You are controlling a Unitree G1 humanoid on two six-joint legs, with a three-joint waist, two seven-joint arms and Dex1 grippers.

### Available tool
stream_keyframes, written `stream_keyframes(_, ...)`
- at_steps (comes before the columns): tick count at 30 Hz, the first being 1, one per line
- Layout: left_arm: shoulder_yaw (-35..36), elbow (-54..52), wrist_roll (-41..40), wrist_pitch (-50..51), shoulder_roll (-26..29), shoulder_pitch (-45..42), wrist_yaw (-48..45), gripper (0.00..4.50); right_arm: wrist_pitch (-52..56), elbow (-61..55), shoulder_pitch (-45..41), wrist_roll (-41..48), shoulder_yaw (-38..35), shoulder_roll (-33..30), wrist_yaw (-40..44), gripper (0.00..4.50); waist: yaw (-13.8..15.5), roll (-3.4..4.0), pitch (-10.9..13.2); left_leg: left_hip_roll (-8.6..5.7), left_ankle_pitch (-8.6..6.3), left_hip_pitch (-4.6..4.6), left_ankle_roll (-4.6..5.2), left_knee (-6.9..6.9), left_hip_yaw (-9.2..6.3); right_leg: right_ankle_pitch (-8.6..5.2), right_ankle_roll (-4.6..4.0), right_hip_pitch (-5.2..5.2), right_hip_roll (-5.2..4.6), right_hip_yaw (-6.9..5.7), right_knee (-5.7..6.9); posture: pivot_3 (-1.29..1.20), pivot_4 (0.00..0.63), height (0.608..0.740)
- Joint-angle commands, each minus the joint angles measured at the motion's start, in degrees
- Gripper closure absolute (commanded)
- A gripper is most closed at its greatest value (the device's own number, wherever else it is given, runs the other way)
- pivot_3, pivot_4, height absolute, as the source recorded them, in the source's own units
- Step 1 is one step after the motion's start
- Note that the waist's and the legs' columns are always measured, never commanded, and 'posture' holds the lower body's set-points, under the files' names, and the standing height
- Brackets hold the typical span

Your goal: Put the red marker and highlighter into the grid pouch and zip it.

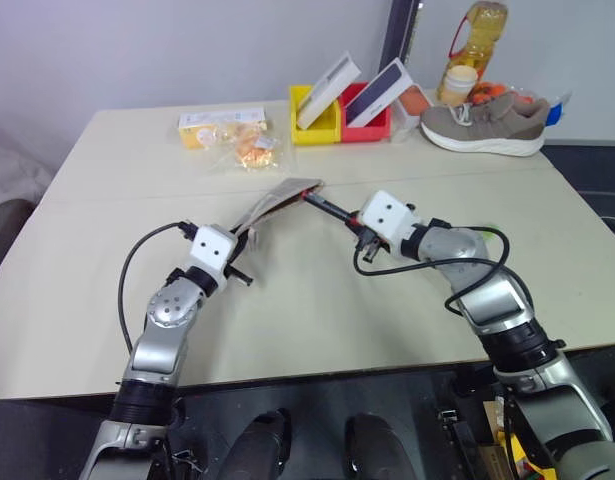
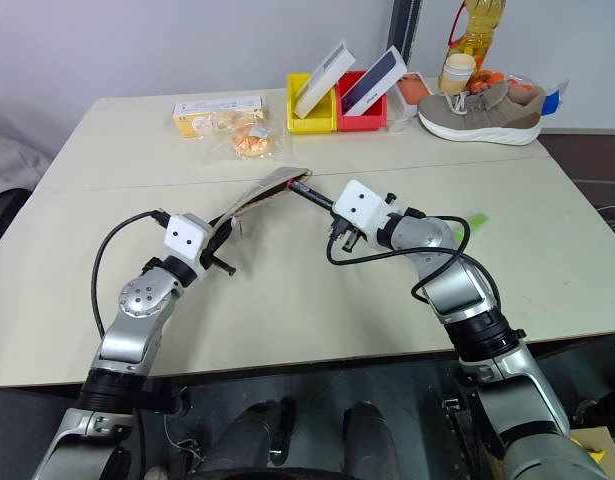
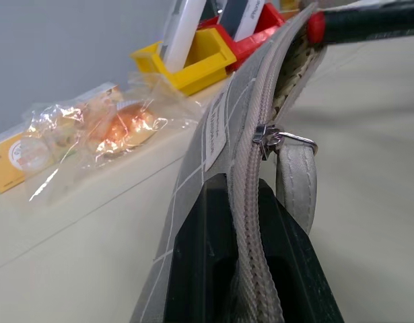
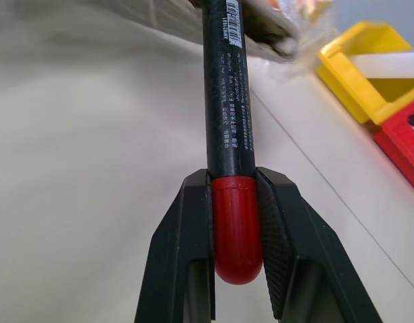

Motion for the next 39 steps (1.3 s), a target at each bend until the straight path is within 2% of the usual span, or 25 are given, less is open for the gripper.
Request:
stream_keyframes(1,-0.72,-2.66,0.02,-2.21,0.74,0.16,-1.58,4.50,-1.84,-2.45,-1.73,-2.55,1.14,-0.78,1.05,4.15,0.00,0.00,0.00,0.00,0.00,0.00,0.00,0.00,0.00,0.00,0.00,0.00,0.00,0.00,0.00,0.00,0.150,0.740)
stream_keyframes(4,-2.09,-3.19,0.62,-3.25,1.71,0.40,-3.65,4.50,-3.22,-3.03,-2.13,-4.92,2.63,-1.79,2.44,4.15,0.00,0.00,0.00,0.00,0.00,0.00,0.00,0.00,0.00,0.00,0.00,0.00,0.00,0.00,0.00,0.00,0.150,0.740)
stream_keyframes(11,-5.26,-4.20,0.35,-5.14,5.26,0.63,-11.03,4.50,-15.34,-4.76,-3.57,-15.17,10.41,-9.86,10.10,4.15,-0.01,0.00,0.00,0.00,0.00,-0.02,-0.01,0.00,0.01,0.00,0.00,-0.01,-0.01,-0.01,-0.02,0.00,0.150,0.740)
stream_keyframes(16,-6.79,-4.59,-0.31,-5.50,6.55,-0.11,-15.29,4.50,-20.40,-4.15,-4.67,-18.82,12.53,-8.41,11.38,4.15,-0.08,-0.01,0.01,0.00,0.00,-0.02,0.00,-0.01,0.00,0.00,0.00,-0.01,-0.01,-0.01,-0.03,0.00,0.150,0.740)
stream_keyframes(21,-6.26,-4.50,-0.34,-4.74,6.29,-0.26,-15.29,4.50,-20.02,-4.17,-4.05,-19.25,11.18,-6.50,12.49,4.15,0.02,-0.01,0.01,0.00,0.00,-0.02,0.00,0.01,-0.01,0.00,0.00,-0.01,-0.01,-0.01,-0.03,0.00,0.150,0.740)
stream_keyframes(22,-6.00,-4.55,-0.36,-4.41,6.14,-0.08,-14.94,4.50,-19.58,-4.52,-3.74,-18.94,10.48,-6.33,12.44,3.11,0.03,-0.01,0.01,0.00,0.00,-0.02,0.00,0.01,-0.01,0.00,0.00,0.00,-0.01,-0.01,-0.03,0.00,0.150,0.740)
stream_keyframes(26,-5.44,-4.73,-0.18,-3.29,5.50,0.45,-13.44,4.50,-18.23,-6.29,-2.61,-15.36,6.51,-5.07,11.89,1.17,0.04,-0.02,0.01,0.00,0.00,-0.02,0.00,0.01,-0.02,0.00,0.00,0.00,-0.01,-0.01,-0.02,0.00,0.150,0.740)
stream_keyframes(28,-5.17,-4.76,-0.22,-2.56,4.95,0.65,-12.32,4.50,-15.89,-8.45,-1.53,-10.52,2.97,-4.02,12.56,1.17,0.04,-0.02,0.01,0.00,0.00,-0.02,0.00,0.02,-0.02,0.00,0.00,0.00,-0.02,-0.01,-0.02,0.00,0.150,0.740)
stream_keyframes(31,-4.65,-4.23,0.22,-1.10,3.29,0.25,-9.29,4.50,-6.88,-12.63,0.41,-1.19,-4.53,-1.51,13.35,1.17,0.06,-0.02,0.01,0.00,0.00,-0.02,0.00,0.03,-0.06,0.00,0.00,0.02,-0.02,-0.01,-0.02,0.00,0.150,0.740)
stream_keyframes(35,-4.61,-3.03,1.79,0.27,1.56,-0.55,-5.28,4.50,5.90,-11.92,2.02,5.26,-14.47,0.50,8.83,1.17,0.28,-0.05,-0.01,-0.01,0.00,-0.02,0.00,0.09,-0.07,0.00,0.00,0.05,-0.01,-0.02,-0.02,0.00,0.150,0.740)
stream_keyframes(39,-5.24,-1.72,2.74,0.73,0.56,-1.31,-3.14,4.50,21.07,-6.20,1.10,3.50,-23.29,3.40,-4.88,0.07,0.31,-0.04,-0.01,-0.01,0.00,-0.02,0.00,0.10,-0.07,0.00,-0.01,0.04,-0.01,-0.02,0.00,0.00,0.150,0.740)
